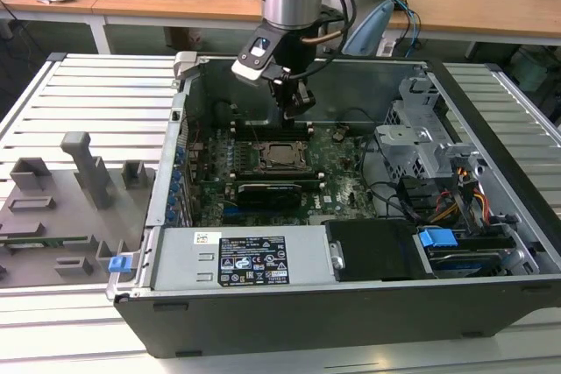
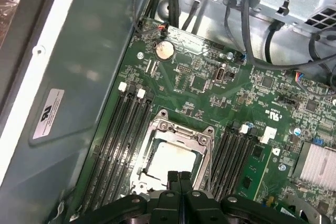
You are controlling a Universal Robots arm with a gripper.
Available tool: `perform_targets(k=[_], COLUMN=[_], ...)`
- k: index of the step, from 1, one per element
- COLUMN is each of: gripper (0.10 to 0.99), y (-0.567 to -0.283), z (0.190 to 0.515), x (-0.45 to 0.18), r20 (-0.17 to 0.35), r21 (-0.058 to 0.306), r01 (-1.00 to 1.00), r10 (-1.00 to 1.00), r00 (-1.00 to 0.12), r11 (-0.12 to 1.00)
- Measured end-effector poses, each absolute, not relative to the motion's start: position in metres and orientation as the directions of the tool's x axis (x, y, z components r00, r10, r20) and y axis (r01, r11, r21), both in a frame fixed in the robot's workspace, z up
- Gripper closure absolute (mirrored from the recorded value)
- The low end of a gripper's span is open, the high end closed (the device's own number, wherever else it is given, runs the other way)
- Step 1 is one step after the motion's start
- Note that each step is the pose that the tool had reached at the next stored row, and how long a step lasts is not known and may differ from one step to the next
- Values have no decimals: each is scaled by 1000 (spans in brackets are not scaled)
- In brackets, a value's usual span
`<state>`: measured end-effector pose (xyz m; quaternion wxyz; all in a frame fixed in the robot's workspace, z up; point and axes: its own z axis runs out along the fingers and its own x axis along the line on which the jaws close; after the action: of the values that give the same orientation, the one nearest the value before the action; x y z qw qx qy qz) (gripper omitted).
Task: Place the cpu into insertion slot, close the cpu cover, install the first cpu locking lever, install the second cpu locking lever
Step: 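Install the first cpu locking lever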
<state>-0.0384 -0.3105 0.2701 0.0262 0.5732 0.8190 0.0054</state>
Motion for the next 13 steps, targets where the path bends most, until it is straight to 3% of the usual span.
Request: perform_targets(k=[13], gripper=[980], y=[-311], z=[270], x=[-38], r20=[-43], r21=[37], r01=[891], r10=[892], r00=[-451], r11=[452])
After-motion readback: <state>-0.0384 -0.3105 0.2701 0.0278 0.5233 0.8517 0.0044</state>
